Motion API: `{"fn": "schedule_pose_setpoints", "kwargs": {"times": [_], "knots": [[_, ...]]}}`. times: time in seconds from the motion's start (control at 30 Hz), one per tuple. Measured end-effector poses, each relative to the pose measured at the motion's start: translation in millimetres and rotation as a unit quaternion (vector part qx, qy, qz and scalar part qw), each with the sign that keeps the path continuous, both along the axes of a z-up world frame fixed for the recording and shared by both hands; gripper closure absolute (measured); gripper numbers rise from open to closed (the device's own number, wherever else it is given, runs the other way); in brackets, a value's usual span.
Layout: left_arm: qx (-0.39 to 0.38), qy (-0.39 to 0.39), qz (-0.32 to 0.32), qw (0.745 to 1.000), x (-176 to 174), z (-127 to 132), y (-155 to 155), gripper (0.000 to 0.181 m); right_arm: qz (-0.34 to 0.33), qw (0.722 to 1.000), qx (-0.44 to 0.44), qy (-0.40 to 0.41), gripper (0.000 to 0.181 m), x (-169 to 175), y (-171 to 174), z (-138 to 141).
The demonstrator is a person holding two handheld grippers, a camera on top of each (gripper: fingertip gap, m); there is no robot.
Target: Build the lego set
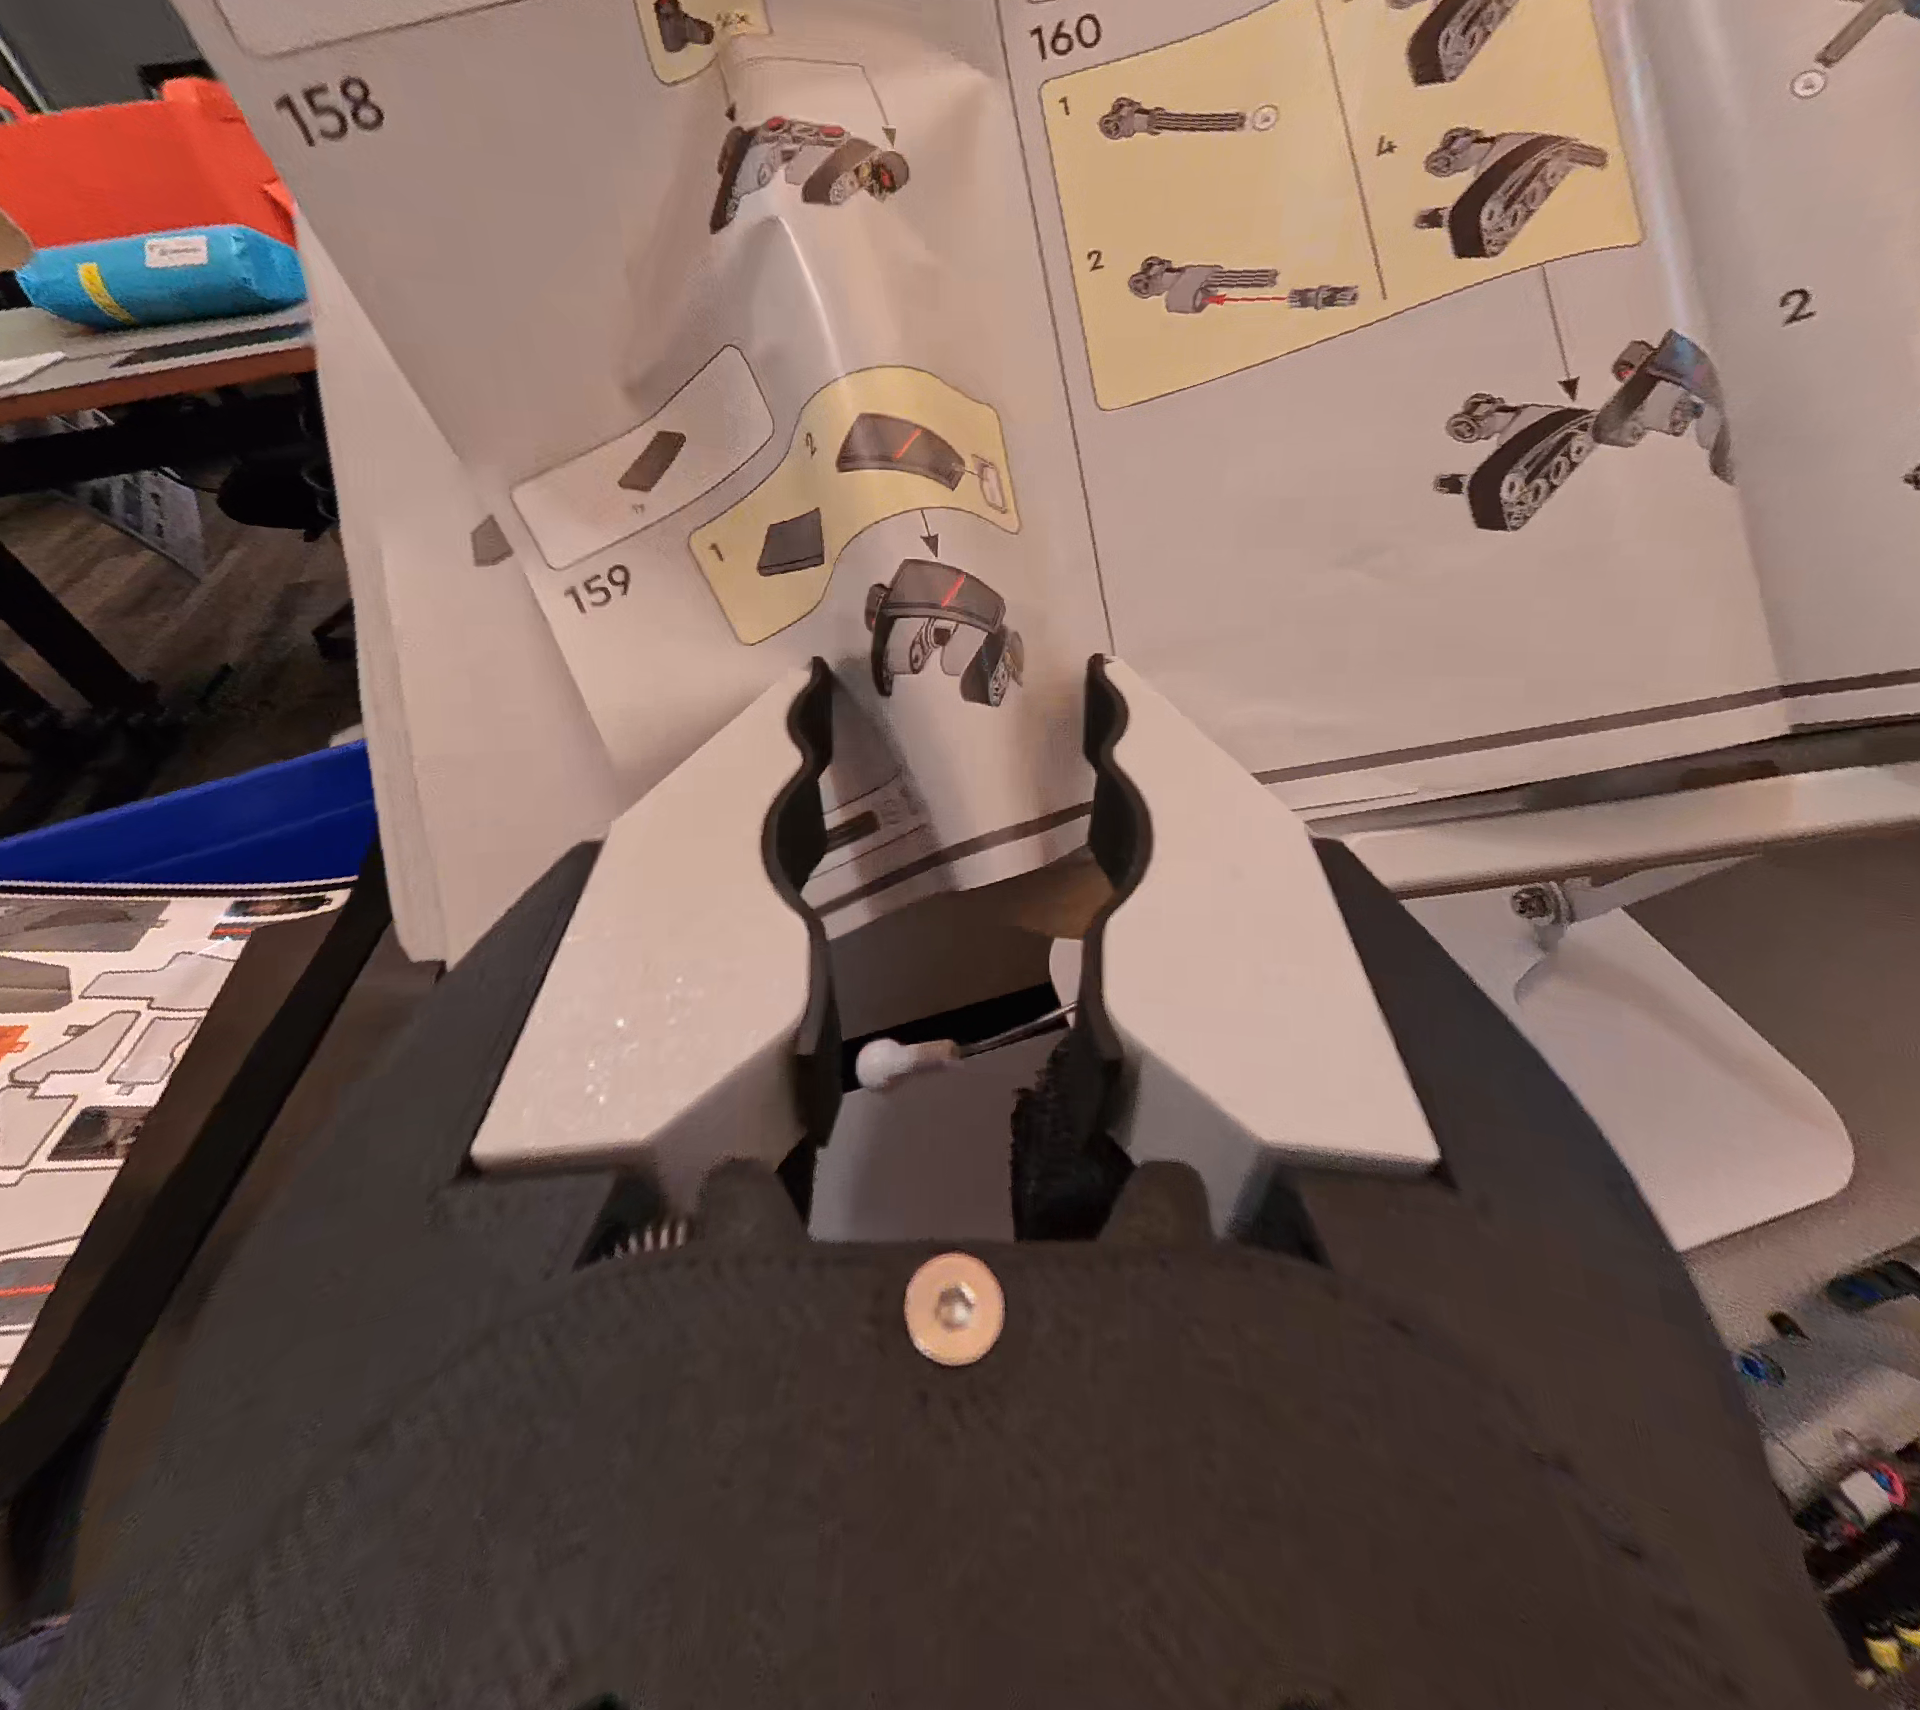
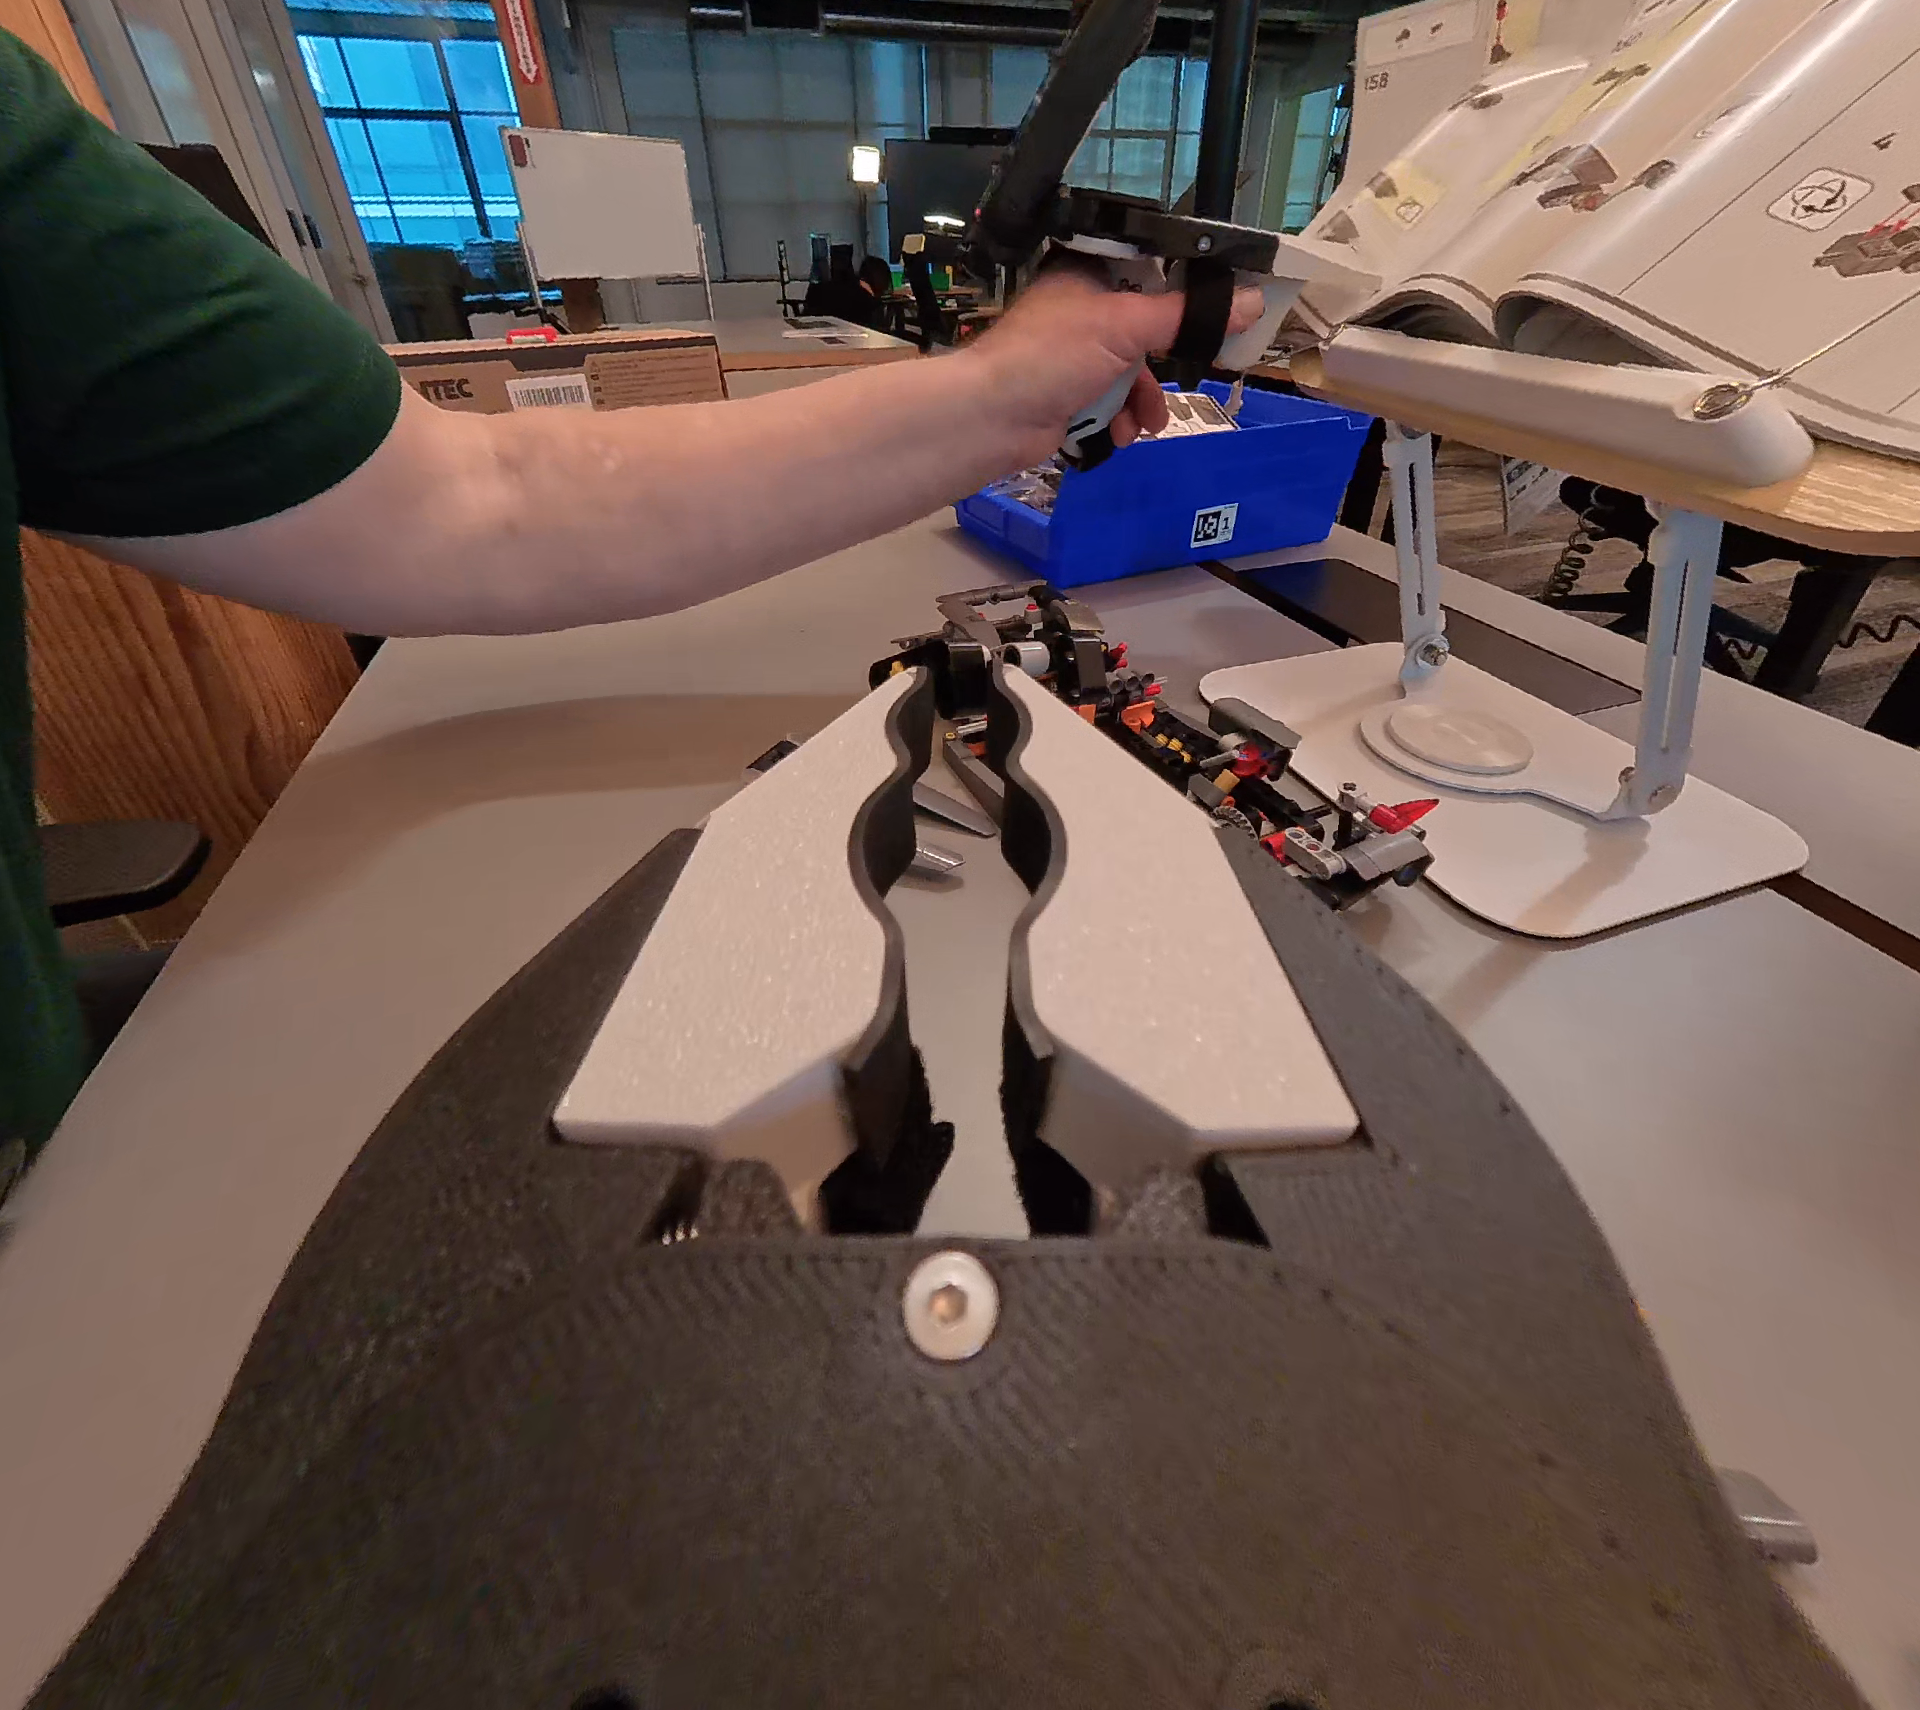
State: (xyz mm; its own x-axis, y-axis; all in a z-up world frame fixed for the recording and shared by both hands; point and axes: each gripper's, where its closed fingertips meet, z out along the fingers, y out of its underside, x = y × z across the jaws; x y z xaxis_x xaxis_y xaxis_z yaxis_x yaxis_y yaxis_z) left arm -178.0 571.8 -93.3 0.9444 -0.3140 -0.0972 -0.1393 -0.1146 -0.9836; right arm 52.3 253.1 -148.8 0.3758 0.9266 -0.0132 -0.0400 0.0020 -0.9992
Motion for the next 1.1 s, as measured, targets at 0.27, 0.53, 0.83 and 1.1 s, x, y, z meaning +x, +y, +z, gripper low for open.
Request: {"fn": "schedule_pose_setpoints", "kwargs": {"times": [0.27, 0.53, 0.83, 1.1], "knots": [[0.052, 0.031, 0.005, 0.998, 6, 24, -18, 0.179, -0.002, 1.000, 0.002, 0.006, 0.174, 3, 0, 3], [0.165, 0.051, -0.090, 0.981, 99, 81, -80, 0.181, 0.000, 1.000, 0.002, 0.006, 0.174, 2, -1, 4], [0.228, 0.142, -0.341, 0.901, 273, 58, -186, 0.170, -0.003, 1.000, 0.002, -0.003, 0.174, 1, 0, 0], [0.244, 0.140, -0.203, 0.938, 188, 68, -160, 0.159, 0.001, 1.000, 0.006, 0.004, 0.174, 1, -3, 5]]}}
